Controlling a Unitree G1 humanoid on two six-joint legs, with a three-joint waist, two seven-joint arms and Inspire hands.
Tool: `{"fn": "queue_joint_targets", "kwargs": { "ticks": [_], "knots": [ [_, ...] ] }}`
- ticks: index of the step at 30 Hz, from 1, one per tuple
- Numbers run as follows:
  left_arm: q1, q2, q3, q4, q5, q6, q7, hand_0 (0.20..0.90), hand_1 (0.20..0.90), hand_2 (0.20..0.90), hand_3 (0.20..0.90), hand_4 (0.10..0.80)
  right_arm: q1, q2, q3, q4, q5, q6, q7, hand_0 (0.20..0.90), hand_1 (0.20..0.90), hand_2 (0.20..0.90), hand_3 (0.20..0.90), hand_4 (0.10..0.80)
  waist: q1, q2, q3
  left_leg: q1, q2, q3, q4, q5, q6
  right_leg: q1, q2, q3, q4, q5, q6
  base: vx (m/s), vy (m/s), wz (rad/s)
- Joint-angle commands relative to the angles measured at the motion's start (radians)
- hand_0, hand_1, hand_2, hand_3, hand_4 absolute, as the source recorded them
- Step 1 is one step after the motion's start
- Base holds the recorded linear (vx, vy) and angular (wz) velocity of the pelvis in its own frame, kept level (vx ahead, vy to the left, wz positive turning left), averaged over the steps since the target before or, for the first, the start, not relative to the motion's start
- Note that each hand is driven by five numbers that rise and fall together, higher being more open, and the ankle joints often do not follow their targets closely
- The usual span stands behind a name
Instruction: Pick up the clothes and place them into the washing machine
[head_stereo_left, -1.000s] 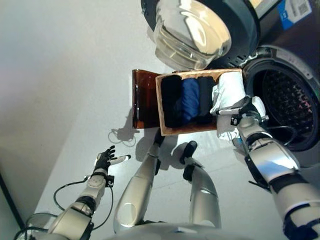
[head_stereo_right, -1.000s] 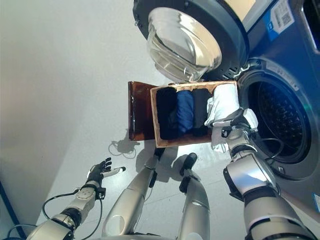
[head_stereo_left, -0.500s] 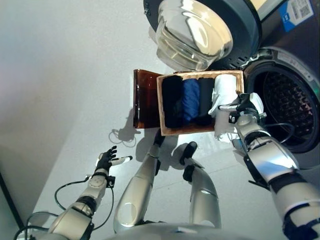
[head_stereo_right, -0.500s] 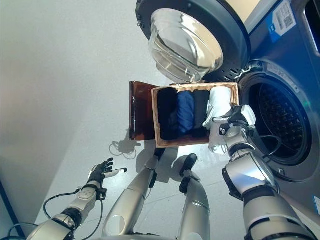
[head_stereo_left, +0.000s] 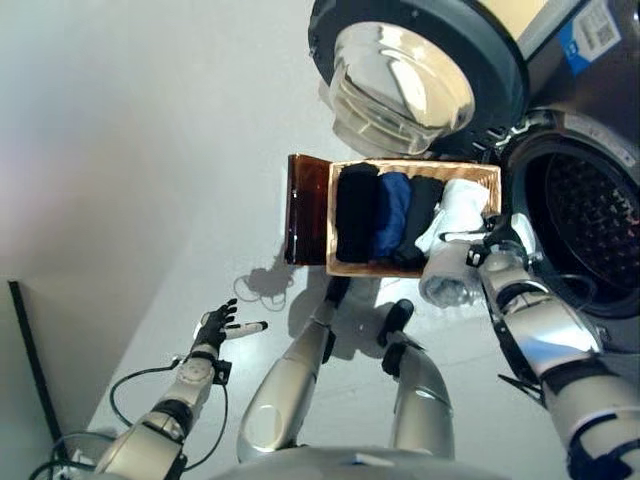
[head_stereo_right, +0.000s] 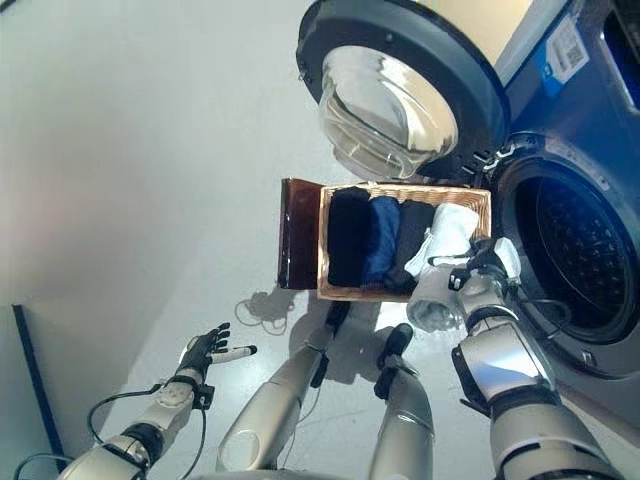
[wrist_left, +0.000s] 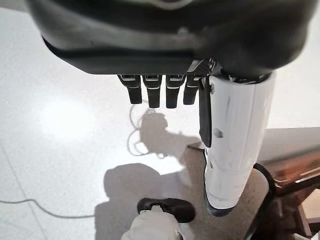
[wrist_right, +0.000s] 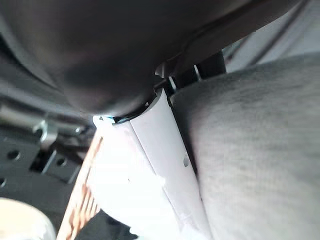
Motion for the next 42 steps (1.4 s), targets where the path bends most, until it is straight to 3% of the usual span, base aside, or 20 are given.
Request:
{"fn": "queue_joint_targets", "kwargs": {
  "ticks": [1,3,12,16,25,31,33,42],
  "knots": [
    [0.066,0.013,0.029,-0.007,0.009,-0.024,0.012,0.9,0.9,0.9,0.9,0.8,0.041,-0.09,-0.039,-0.039,0.075,-0.068,-0.002,0.2,0.2,0.2,0.2,0.3,-0.002,-0.008,-0.007,-0.002,-0.038,0.063,0.099,-0.126,-0.022,0.108,-0.013,0.049,-0.081,0.006,0.03,0.006,0.042,-0.08],
    [0.07,0.015,0.029,-0.01,0.01,-0.028,0.01,0.9,0.9,0.9,0.9,0.8,0.044,-0.101,-0.065,-0.045,0.113,-0.082,-0.002,0.2,0.2,0.2,0.2,0.3,-0.011,-0.006,-0.011,-0.006,-0.036,0.074,0.088,-0.093,-0.018,0.101,-0.015,0.048,-0.096,0.041,0.025,-0.106,0.074,-0.1],
    [0.077,0.017,0.036,-0.023,0.005,-0.054,0.014,0.9,0.9,0.9,0.9,0.8,0.061,-0.115,-0.167,-0.095,0.295,-0.16,0.021,0.2,0.2,0.2,0.2,0.3,-0.038,-0.005,-0.027,0.008,-0.026,0.108,0.087,-0.101,-0.012,0.102,-0.02,0.086,-0.112,0.056,0.031,-0.028,0.039,-0.16],
    [0.07,0.022,0.043,-0.004,-0.021,-0.069,0.026,0.9,0.9,0.9,0.9,0.8,0.082,-0.076,-0.191,-0.184,0.381,-0.207,0.031,0.2,0.2,0.2,0.2,0.3,-0.064,-0.017,-0.03,0.017,-0.018,0.124,0.074,-0.098,-0.013,0.099,-0.016,0.103,-0.127,0.066,0.034,-0.001,0.02,-0.16],
    [0.066,0.001,0.049,0.022,-0.104,-0.118,0.054,0.9,0.9,0.9,0.9,0.8,0.249,0.118,-0.32,-0.458,0.693,-0.35,0.096,0.2,0.2,0.2,0.2,0.3,-0.12,-0.026,-0.016,0.007,-0.012,0.143,0.091,-0.108,-0.018,0.08,-0.002,0.126,-0.12,0.057,0.029,-0.01,-0.001,-0.1],
    [0.039,-0.021,0.053,0.05,-0.135,-0.133,0.069,0.9,0.9,0.9,0.9,0.8,0.275,0.184,-0.385,-0.577,0.78,-0.439,0.076,0.2,0.2,0.2,0.2,0.3,-0.146,-0.024,-0.001,-0.102,-0.013,0.162,0.281,-0.184,-0.022,-0.028,0.004,0.126,0.055,-0.011,0.01,-0.045,-0.019,-0.03],
    [0.034,-0.025,0.05,0.048,-0.145,-0.138,0.072,0.9,0.9,0.9,0.9,0.8,0.277,0.187,-0.409,-0.604,0.791,-0.466,0.059,0.2,0.2,0.2,0.2,0.3,-0.155,-0.021,-0.003,-0.123,-0.006,0.16,0.353,-0.246,-0.026,-0.046,0.011,0.134,0.122,-0.07,0.012,0.047,-0.045,0.09],
    [0.043,-0.029,0.046,0.044,-0.175,-0.153,0.069,0.9,0.9,0.9,0.9,0.8,0.207,0.143,-0.456,-0.699,0.802,-0.558,0.008,0.2,0.2,0.2,0.2,0.3,-0.166,-0.005,0.004,-0.221,0.02,0.178,0.574,-0.354,-0.006,-0.168,0.023,0.141,0.329,-0.15,-0.008,-0.033,-0.014,-0.04]
  ]
}}
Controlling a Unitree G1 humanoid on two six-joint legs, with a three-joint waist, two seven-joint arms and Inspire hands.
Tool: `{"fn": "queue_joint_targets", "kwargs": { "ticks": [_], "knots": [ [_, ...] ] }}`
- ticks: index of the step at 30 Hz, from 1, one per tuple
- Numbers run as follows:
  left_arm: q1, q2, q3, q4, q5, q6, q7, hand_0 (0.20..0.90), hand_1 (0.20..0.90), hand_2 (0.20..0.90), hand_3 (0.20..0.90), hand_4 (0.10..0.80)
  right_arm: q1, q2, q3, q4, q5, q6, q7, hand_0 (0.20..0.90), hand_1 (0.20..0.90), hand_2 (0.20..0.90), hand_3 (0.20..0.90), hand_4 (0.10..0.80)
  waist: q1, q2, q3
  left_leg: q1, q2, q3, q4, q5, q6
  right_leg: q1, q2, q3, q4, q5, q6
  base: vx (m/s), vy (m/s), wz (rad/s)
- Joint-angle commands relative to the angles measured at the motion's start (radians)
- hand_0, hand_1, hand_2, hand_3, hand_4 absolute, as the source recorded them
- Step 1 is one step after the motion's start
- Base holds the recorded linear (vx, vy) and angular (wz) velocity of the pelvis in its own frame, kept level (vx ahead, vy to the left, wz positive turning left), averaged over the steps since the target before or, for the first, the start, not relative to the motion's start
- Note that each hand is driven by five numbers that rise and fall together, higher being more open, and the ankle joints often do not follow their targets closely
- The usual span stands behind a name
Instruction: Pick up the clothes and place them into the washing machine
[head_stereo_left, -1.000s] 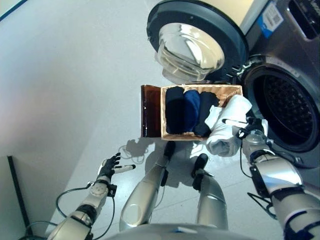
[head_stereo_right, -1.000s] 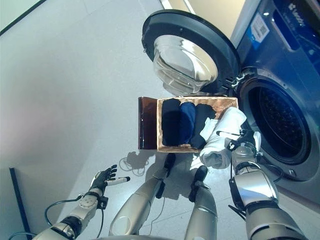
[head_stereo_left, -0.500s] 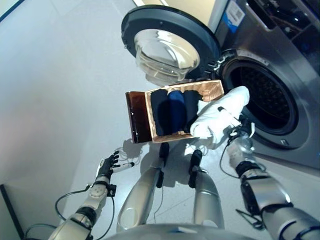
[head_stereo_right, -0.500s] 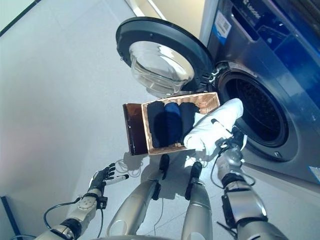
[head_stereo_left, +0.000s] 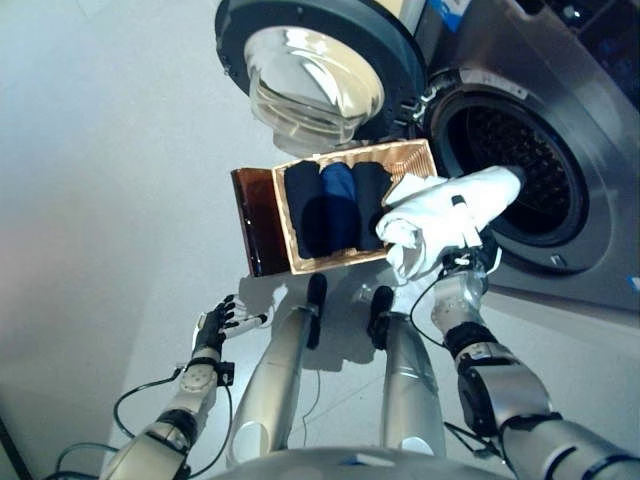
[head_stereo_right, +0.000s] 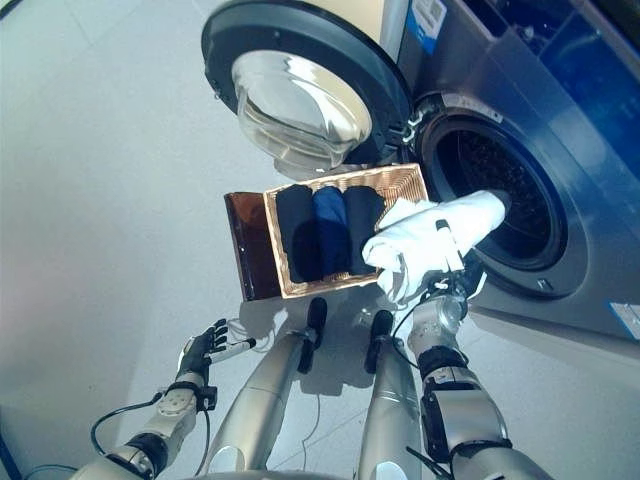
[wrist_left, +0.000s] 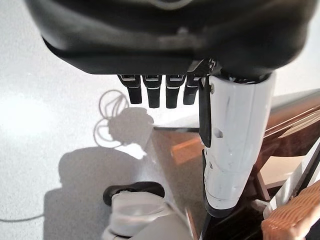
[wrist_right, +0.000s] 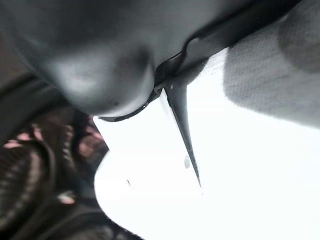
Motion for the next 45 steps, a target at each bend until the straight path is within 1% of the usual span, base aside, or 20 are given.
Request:
{"fn": "queue_joint_targets", "kwargs": {
  "ticks": [1,6,9,10,13,14,15,16,18,22,23,26,28,29,31,33,36,41,42,45],
  "knots": [
    [0.015,0.004,0.042,0.044,-0.043,-0.047,0.024,0.9,0.9,0.9,0.9,0.8,-0.066,-0.134,-0.045,-0.134,0.009,-0.174,-0.009,0.2,0.2,0.2,0.2,0.3,-0.001,0.047,-0.028,-0.009,0.013,0.021,0.137,-0.154,-0.056,0.052,0.024,-0.018,-0.011,-0.037,-0.006,-0.007,0.001,-0.06],
    [0.023,0.004,0.039,0.049,-0.057,-0.046,0.016,0.9,0.9,0.9,0.9,0.8,-0.133,-0.18,-0.061,-0.092,0.03,-0.176,-0.023,0.2,0.2,0.2,0.2,0.3,0.004,0.063,-0.037,-0.048,0.015,0.034,0.179,-0.173,-0.049,0.001,0.024,-0.006,0.033,-0.055,-0.012,-0.003,0.009,-0.06],
    [0.025,0.005,0.034,0.047,-0.064,-0.053,0.012,0.9,0.9,0.9,0.9,0.8,-0.179,-0.248,-0.076,-0.063,0.005,-0.178,-0.052,0.2,0.2,0.2,0.2,0.3,0.008,0.079,-0.046,-0.081,0.007,0.041,0.187,-0.173,-0.047,-0.039,0.016,0.008,0.062,-0.068,-0.016,-0.007,0.001,-0.03],
    [0.024,0.004,0.034,0.047,-0.065,-0.053,0.012,0.9,0.9,0.9,0.9,0.8,-0.182,-0.251,-0.076,-0.06,0.004,-0.177,-0.053,0.2,0.2,0.2,0.2,0.3,0.008,0.08,-0.047,-0.084,0.007,0.042,0.188,-0.173,-0.047,-0.042,0.015,0.008,0.064,-0.069,-0.016,0.0,0.0,0.0],
    [0.029,0.007,0.014,0.036,-0.069,-0.059,0.005,0.9,0.9,0.9,0.9,0.8,-0.262,-0.364,-0.073,0.02,-0.01,-0.165,-0.088,0.2,0.2,0.2,0.2,0.3,0.018,0.106,-0.054,-0.105,-0.006,0.045,0.178,-0.167,-0.049,-0.072,0.001,0.02,0.085,-0.078,-0.021,-0.009,0.012,0.06],
    [0.036,0.009,0.006,0.031,-0.069,-0.061,0.0,0.9,0.9,0.9,0.9,0.8,-0.296,-0.412,-0.06,0.063,-0.014,-0.151,-0.087,0.2,0.2,0.2,0.2,0.3,0.024,0.116,-0.057,-0.113,-0.011,0.046,0.17,-0.162,-0.05,-0.082,-0.003,0.025,0.088,-0.078,-0.021,-0.032,0.055,0.16],
    [0.05,0.017,0.0,0.013,-0.077,-0.065,-0.004,0.9,0.9,0.9,0.9,0.8,-0.357,-0.482,-0.036,0.12,-0.014,-0.137,-0.102,0.2,0.2,0.2,0.2,0.3,0.039,0.136,-0.061,-0.129,-0.021,0.053,0.152,-0.147,-0.052,-0.102,-0.011,0.034,0.085,-0.076,-0.025,-0.04,0.064,0.14],
    [0.056,0.018,-0.003,0.011,-0.075,-0.061,-0.005,0.9,0.9,0.9,0.9,0.8,-0.389,-0.524,-0.024,0.155,-0.015,-0.123,-0.111,0.2,0.2,0.2,0.2,0.3,0.045,0.148,-0.062,-0.14,-0.027,0.055,0.143,-0.139,-0.052,-0.118,-0.012,0.039,0.087,-0.075,-0.026,-0.046,0.042,0.11],
    [0.059,0.01,-0.009,0.01,-0.079,-0.059,-0.003,0.9,0.9,0.9,0.9,0.8,-0.432,-0.57,0.006,0.179,-0.022,-0.108,-0.114,0.2,0.2,0.2,0.2,0.3,0.055,0.159,-0.062,-0.164,-0.031,0.056,0.132,-0.124,-0.053,-0.145,-0.016,0.048,0.089,-0.072,-0.03,-0.034,0.003,0.19],
    [0.061,0.007,-0.011,-0.004,-0.099,-0.064,0.001,0.9,0.9,0.9,0.9,0.8,-0.466,-0.6,0.021,0.167,-0.014,-0.112,-0.125,0.2,0.2,0.2,0.2,0.3,0.063,0.172,-0.067,-0.192,-0.037,0.054,0.111,-0.106,-0.056,-0.184,-0.02,0.057,0.095,-0.071,-0.035,-0.007,-0.016,0.14],
    [0.067,0.007,-0.012,-0.023,-0.108,-0.067,0.003,0.9,0.9,0.9,0.9,0.8,-0.491,-0.628,0.037,0.152,-0.027,-0.115,-0.136,0.2,0.2,0.2,0.2,0.3,0.068,0.174,-0.07,-0.218,-0.042,0.055,0.11,-0.097,-0.059,-0.209,-0.023,0.057,0.102,-0.071,-0.038,-0.006,-0.032,0.05],
    [0.059,0.013,-0.013,-0.033,-0.127,-0.074,0.013,0.9,0.9,0.9,0.9,0.8,-0.542,-0.663,0.083,0.129,-0.055,-0.12,-0.155,0.2,0.2,0.2,0.2,0.3,0.074,0.173,-0.079,-0.247,-0.046,0.051,0.101,-0.089,-0.062,-0.244,-0.028,0.059,0.109,-0.068,-0.04,-0.002,-0.043,0.07],
    [0.055,0.013,-0.019,-0.045,-0.13,-0.077,0.017,0.9,0.9,0.9,0.9,0.8,-0.561,-0.66,0.113,0.11,-0.078,-0.119,-0.163,0.2,0.2,0.2,0.2,0.3,0.077,0.169,-0.083,-0.261,-0.046,0.046,0.097,-0.082,-0.063,-0.256,-0.029,0.057,0.112,-0.066,-0.04,0.025,-0.033,0.18],
    [0.052,0.012,-0.018,-0.045,-0.132,-0.079,0.019,0.9,0.9,0.9,0.9,0.8,-0.571,-0.644,0.134,0.091,-0.089,-0.122,-0.163,0.2,0.2,0.2,0.2,0.3,0.078,0.165,-0.083,-0.263,-0.044,0.044,0.093,-0.078,-0.064,-0.256,-0.029,0.054,0.107,-0.064,-0.039,0.044,-0.04,0.16],
    [0.045,0.009,-0.021,-0.036,-0.142,-0.074,0.015,0.9,0.9,0.9,0.9,0.8,-0.563,-0.603,0.138,0.06,-0.083,-0.129,-0.154,0.2,0.2,0.2,0.2,0.3,0.076,0.153,-0.082,-0.259,-0.043,0.039,0.087,-0.074,-0.063,-0.246,-0.028,0.048,0.099,-0.063,-0.039,0.048,-0.043,0.13],
    [0.034,0.012,-0.022,-0.021,-0.144,-0.077,0.023,0.9,0.9,0.9,0.9,0.8,-0.553,-0.537,0.12,0.019,-0.057,-0.155,-0.152,0.2,0.2,0.2,0.2,0.3,0.072,0.14,-0.084,-0.25,-0.042,0.032,0.077,-0.069,-0.063,-0.234,-0.025,0.037,0.093,-0.066,-0.038,0.047,-0.061,0.09],
    [0.016,0.022,-0.009,-0.012,-0.141,-0.076,0.028,0.9,0.9,0.9,0.9,0.8,-0.527,-0.509,0.101,0.018,-0.071,-0.157,-0.149,0.2,0.2,0.2,0.2,0.3,0.064,0.114,-0.09,-0.233,-0.041,0.017,0.053,-0.057,-0.068,-0.21,-0.022,0.019,0.085,-0.068,-0.037,0.03,-0.082,0.13],
    [0.01,0.048,0.018,-0.018,-0.135,-0.09,0.034,0.9,0.9,0.9,0.9,0.8,-0.54,-0.559,0.073,0.066,-0.067,-0.172,-0.165,0.2,0.2,0.2,0.2,0.3,0.06,0.085,-0.088,-0.202,-0.046,-0.017,-0.001,-0.029,-0.082,-0.167,-0.02,-0.015,0.054,-0.067,-0.038,-0.013,-0.082,0.19],
    [0.009,0.048,0.018,-0.018,-0.134,-0.09,0.034,0.9,0.9,0.9,0.9,0.8,-0.541,-0.561,0.072,0.069,-0.064,-0.173,-0.162,0.2,0.2,0.2,0.2,0.3,0.06,0.086,-0.087,-0.201,-0.047,-0.019,-0.002,-0.028,-0.083,-0.165,-0.021,-0.017,0.053,-0.067,-0.039,0.006,-0.057,0.25],
    [0.019,0.053,0.023,-0.011,-0.121,-0.09,0.039,0.9,0.9,0.9,0.9,0.8,-0.548,-0.595,0.057,0.093,-0.065,-0.186,-0.19,0.2,0.2,0.2,0.2,0.3,0.059,0.071,-0.1,-0.198,-0.047,-0.036,-0.019,-0.02,-0.087,-0.161,-0.014,-0.023,0.048,-0.074,-0.043,0.004,-0.059,0.16]
  ]
}}
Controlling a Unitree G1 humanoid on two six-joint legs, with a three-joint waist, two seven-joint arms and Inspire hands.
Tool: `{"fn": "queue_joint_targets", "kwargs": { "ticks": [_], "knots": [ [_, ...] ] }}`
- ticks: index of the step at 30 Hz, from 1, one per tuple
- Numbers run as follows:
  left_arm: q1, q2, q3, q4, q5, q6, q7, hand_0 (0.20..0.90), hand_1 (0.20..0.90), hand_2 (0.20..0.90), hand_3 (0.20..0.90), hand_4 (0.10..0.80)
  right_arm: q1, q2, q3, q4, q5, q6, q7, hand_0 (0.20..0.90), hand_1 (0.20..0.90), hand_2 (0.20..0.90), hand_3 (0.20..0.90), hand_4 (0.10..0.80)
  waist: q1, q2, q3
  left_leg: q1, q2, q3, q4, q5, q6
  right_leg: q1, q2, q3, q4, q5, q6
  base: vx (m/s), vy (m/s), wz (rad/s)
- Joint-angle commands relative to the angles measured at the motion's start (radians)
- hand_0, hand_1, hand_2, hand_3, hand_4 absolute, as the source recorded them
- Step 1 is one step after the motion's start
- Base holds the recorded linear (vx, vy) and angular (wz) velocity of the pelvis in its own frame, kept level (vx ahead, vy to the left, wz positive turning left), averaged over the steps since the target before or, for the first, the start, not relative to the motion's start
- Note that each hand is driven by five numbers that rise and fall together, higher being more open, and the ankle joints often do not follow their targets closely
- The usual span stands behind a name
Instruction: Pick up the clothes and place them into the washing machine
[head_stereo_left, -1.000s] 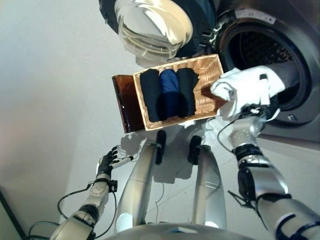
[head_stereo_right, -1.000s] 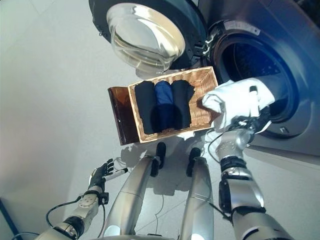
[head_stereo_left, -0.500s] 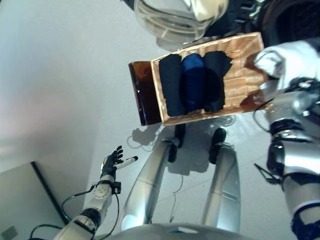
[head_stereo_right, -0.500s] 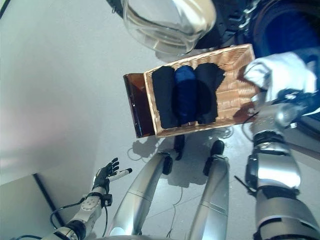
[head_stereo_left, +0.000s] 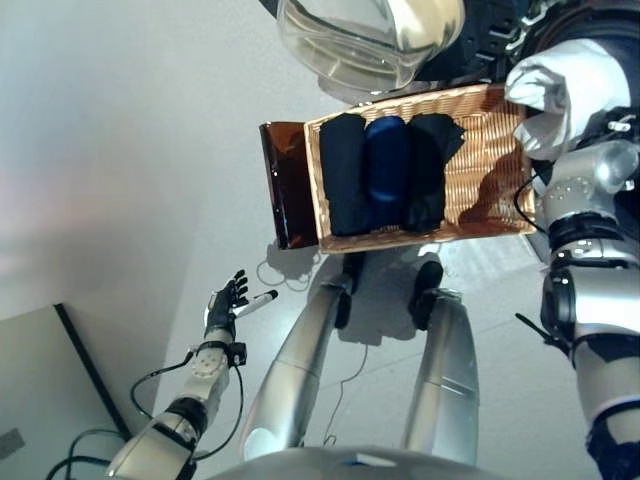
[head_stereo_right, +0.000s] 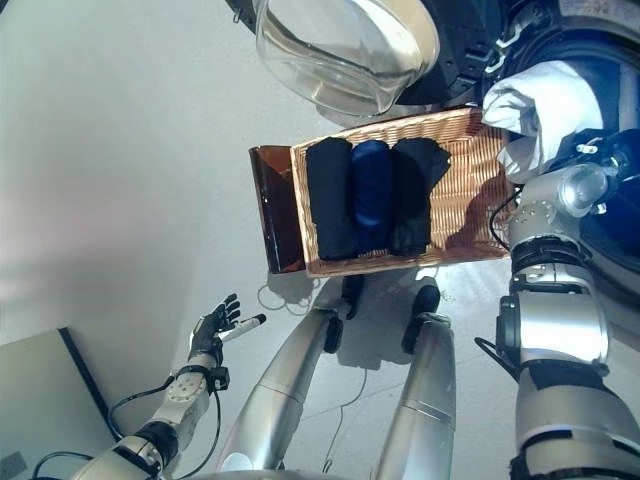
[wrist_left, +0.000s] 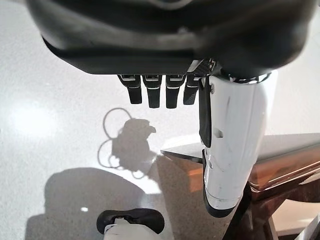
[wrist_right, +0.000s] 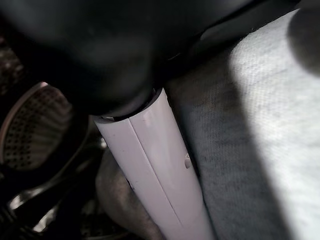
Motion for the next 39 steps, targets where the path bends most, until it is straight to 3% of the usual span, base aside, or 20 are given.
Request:
{"fn": "queue_joint_targets", "kwargs": {
  "ticks": [1,9,14,24,33,39],
  "knots": [
    [0.048,0.068,0.054,0.083,-0.007,-0.024,0.039,0.9,0.9,0.9,0.9,0.8,-0.044,-0.169,-0.012,-0.088,-0.055,-0.158,-0.029,0.2,0.2,0.2,0.2,0.3,0.013,-0.033,-0.074,0.019,0.018,-0.01,-0.003,-0.067,-0.07,0.081,0.058,-0.013,-0.081,-0.006,-0.048,-0.006,-0.035,0.15],
    [0.076,0.063,0.042,0.068,-0.015,-0.03,0.047,0.9,0.9,0.9,0.9,0.8,-0.059,-0.213,-0.015,-0.105,-0.134,-0.142,-0.124,0.2,0.2,0.2,0.2,0.3,0.01,0.01,-0.067,-0.005,0.026,0.007,-0.019,-0.055,-0.068,0.033,0.062,0.018,-0.07,-0.001,-0.054,-0.019,0.035,0.03],
    [0.074,0.058,0.037,0.039,-0.027,-0.033,0.054,0.9,0.9,0.9,0.9,0.8,-0.1,-0.253,0.038,-0.075,-0.187,-0.105,-0.155,0.2,0.2,0.2,0.2,0.3,0.008,0.036,-0.054,-0.078,0.029,0.033,0.063,-0.076,-0.061,-0.057,0.075,0.053,-0.01,-0.001,-0.06,-0.042,0.029,-0.17],
    [0.084,0.062,0.056,-0.017,-0.069,-0.049,0.062,0.9,0.9,0.9,0.9,0.8,-0.158,-0.306,0.126,-0.071,-0.218,-0.094,-0.153,0.2,0.2,0.2,0.2,0.3,0.007,0.038,-0.058,-0.225,0.041,0.086,0.27,-0.16,-0.05,-0.212,0.095,0.092,0.134,-0.021,-0.064,-0.004,-0.006,-0.15],
    [0.122,0.087,0.038,-0.057,-0.068,-0.056,0.06,0.9,0.9,0.9,0.9,0.8,-0.351,-0.387,0.33,0.006,-0.243,-0.067,-0.131,0.2,0.2,0.2,0.2,0.3,0.035,0.035,-0.1,-0.271,0.04,0.083,0.212,-0.123,-0.053,-0.277,0.089,0.092,0.105,-0.001,-0.061,0.004,-0.016,0.0],
    [0.116,0.101,0.03,-0.054,-0.063,-0.06,0.069,0.9,0.9,0.9,0.9,0.8,-0.43,-0.405,0.393,0.004,-0.26,-0.075,-0.14,0.2,0.2,0.2,0.2,0.3,0.047,0.029,-0.126,-0.28,0.042,0.081,0.148,-0.093,-0.055,-0.294,0.083,0.092,0.075,0.012,-0.057,0.016,-0.002,0.11]
  ]
}}
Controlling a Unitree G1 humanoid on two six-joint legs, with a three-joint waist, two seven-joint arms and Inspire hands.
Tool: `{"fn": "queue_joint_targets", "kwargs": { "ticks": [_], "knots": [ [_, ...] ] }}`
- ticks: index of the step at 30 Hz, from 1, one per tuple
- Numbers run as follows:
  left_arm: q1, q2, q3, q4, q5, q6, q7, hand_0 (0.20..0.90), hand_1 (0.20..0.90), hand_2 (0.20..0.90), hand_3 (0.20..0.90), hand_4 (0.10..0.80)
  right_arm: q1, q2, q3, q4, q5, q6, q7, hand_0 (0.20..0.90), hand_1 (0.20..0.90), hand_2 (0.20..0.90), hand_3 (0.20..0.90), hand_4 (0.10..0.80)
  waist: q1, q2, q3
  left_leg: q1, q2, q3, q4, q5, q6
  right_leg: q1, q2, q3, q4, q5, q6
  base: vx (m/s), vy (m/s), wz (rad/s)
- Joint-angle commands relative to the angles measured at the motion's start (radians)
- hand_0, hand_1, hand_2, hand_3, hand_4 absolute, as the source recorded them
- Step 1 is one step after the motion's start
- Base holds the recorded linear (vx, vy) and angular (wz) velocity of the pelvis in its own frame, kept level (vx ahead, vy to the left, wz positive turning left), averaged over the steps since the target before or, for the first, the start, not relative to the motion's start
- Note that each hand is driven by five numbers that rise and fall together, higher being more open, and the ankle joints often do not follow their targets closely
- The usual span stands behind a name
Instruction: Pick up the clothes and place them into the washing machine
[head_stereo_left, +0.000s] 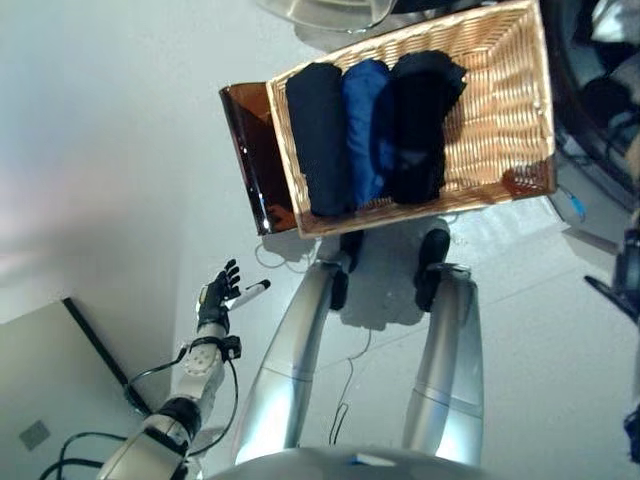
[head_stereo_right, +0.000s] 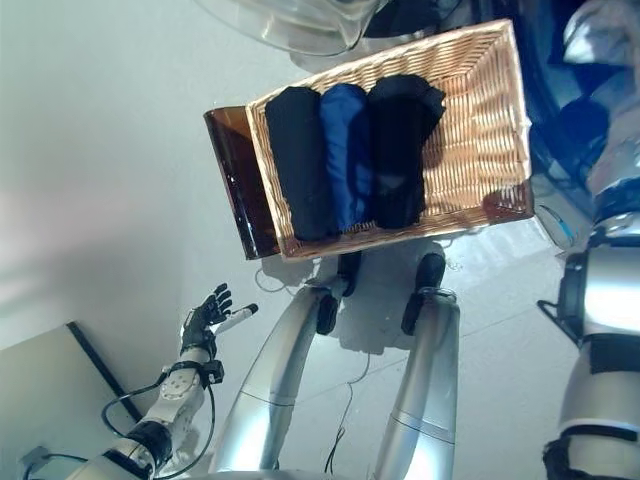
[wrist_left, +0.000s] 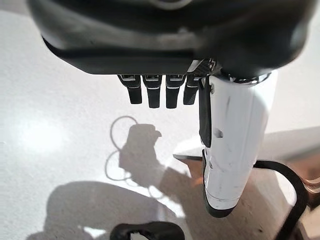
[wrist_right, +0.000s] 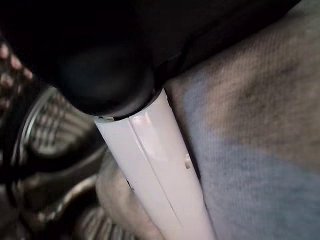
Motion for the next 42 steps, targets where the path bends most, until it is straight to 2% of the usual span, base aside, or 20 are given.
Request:
{"fn": "queue_joint_targets", "kwargs": {
  "ticks": [1,14,15,16,17,19,22,24,25,26,30,42],
  "knots": [
    [0.092,0.061,0.04,0.039,-0.022,-0.035,0.045,0.9,0.9,0.9,0.9,0.8,-0.07,-0.148,0.135,-0.114,-0.07,-0.122,0.003,0.2,0.2,0.2,0.2,0.3,0.001,0.027,-0.115,0.023,0.02,-0.008,-0.045,-0.033,-0.057,0.055,0.039,-0.046,-0.103,0.03,-0.052,0.008,0.0,0.16],
    [0.104,0.091,0.046,0.016,0.002,-0.049,0.053,0.9,0.9,0.9,0.9,0.8,-0.156,-0.207,0.227,0.013,-0.093,-0.093,-0.002,0.2,0.2,0.2,0.2,0.3,0.025,0.02,-0.166,0.044,0.011,-0.013,-0.142,0.013,-0.064,0.07,0.027,-0.045,-0.154,0.048,-0.047,0.0,0.006,0.04],
    [0.106,0.097,0.047,0.017,0.011,-0.046,0.053,0.9,0.9,0.9,0.9,0.8,-0.176,-0.212,0.309,0.052,-0.191,-0.035,-0.004,0.2,0.2,0.2,0.2,0.3,0.026,0.013,-0.166,0.045,0.013,-0.011,-0.149,0.016,-0.064,0.072,0.028,-0.044,-0.166,0.054,-0.047,0.0,0.0,0.0],
    [0.106,0.094,0.047,0.016,0.012,-0.046,0.054,0.9,0.9,0.9,0.9,0.8,-0.182,-0.211,0.315,0.053,-0.193,-0.033,-0.005,0.2,0.2,0.2,0.2,0.3,0.026,0.015,-0.166,0.045,0.014,-0.011,-0.149,0.017,-0.064,0.073,0.028,-0.044,-0.167,0.055,-0.047,-0.031,0.012,-0.02],
    [0.112,0.109,0.054,0.012,0.02,-0.04,0.049,0.9,0.9,0.9,0.9,0.8,-0.202,-0.224,0.483,0.118,-0.429,0.091,-0.02,0.2,0.2,0.2,0.2,0.3,0.026,0.001,-0.164,0.047,0.018,-0.011,-0.159,0.024,-0.063,0.076,0.03,-0.045,-0.175,0.064,-0.049,-0.03,-0.003,-0.03],
    [0.119,0.103,0.058,0.007,0.03,-0.046,0.05,0.9,0.9,0.9,0.9,0.8,-0.238,-0.22,0.618,0.141,-0.618,0.159,-0.084,0.2,0.2,0.2,0.2,0.3,0.023,0.0,-0.161,0.046,0.022,-0.011,-0.163,0.027,-0.062,0.078,0.031,-0.048,-0.183,0.071,-0.05,-0.019,-0.004,-0.04],
    [0.127,0.098,0.054,-0.014,0.04,-0.049,0.056,0.9,0.9,0.9,0.9,0.8,-0.244,-0.209,0.686,0.199,-0.759,0.241,-0.157,0.2,0.2,0.2,0.2,0.3,0.025,0.006,-0.165,0.049,0.021,-0.014,-0.173,0.031,-0.061,0.083,0.032,-0.049,-0.193,0.073,-0.051,0.005,0.004,-0.11],
    [0.129,0.101,0.056,-0.027,0.039,-0.046,0.053,0.9,0.9,0.9,0.9,0.8,-0.255,-0.204,0.716,0.226,-0.781,0.263,-0.132,0.2,0.2,0.2,0.2,0.3,0.025,0.008,-0.167,0.05,0.022,-0.015,-0.177,0.033,-0.061,0.084,0.031,-0.051,-0.197,0.074,-0.051,-0.001,-0.004,0.02],
    [0.132,0.103,0.056,-0.04,0.039,-0.044,0.05,0.9,0.9,0.9,0.9,0.8,-0.259,-0.191,0.727,0.235,-0.808,0.278,-0.158,0.2,0.2,0.2,0.2,0.3,0.029,0.008,-0.167,0.055,0.022,-0.012,-0.18,0.036,-0.062,0.087,0.028,-0.052,-0.2,0.076,-0.05,0.001,-0.001,0.03],
    [0.134,0.102,0.058,-0.043,0.035,-0.04,0.048,0.9,0.9,0.9,0.9,0.8,-0.252,-0.185,0.726,0.242,-0.799,0.28,-0.136,0.9,0.9,0.9,0.9,0.8,0.03,0.01,-0.167,0.057,0.022,-0.012,-0.18,0.037,-0.063,0.089,0.028,-0.051,-0.2,0.078,-0.049,0.0,0.0,0.0],
    [0.131,0.105,0.064,-0.04,0.015,-0.03,0.042,0.9,0.9,0.9,0.9,0.8,-0.265,-0.161,0.714,0.264,-0.745,0.278,-0.096,0.9,0.9,0.9,0.9,0.8,0.031,0.007,-0.168,0.061,0.021,-0.013,-0.181,0.038,-0.063,0.094,0.034,-0.052,-0.202,0.079,-0.048,0.0,0.0,0.0],
    [0.11,0.086,0.064,0.032,-0.048,-0.013,0.033,0.9,0.9,0.9,0.9,0.8,-0.276,-0.05,0.635,0.201,-0.631,0.222,-0.073,0.9,0.9,0.9,0.9,0.8,0.0,-0.004,-0.151,0.074,0.036,-0.005,-0.193,0.039,-0.061,0.11,0.05,-0.054,-0.227,0.096,-0.048,-0.004,0.003,-0.06]
  ]
}}
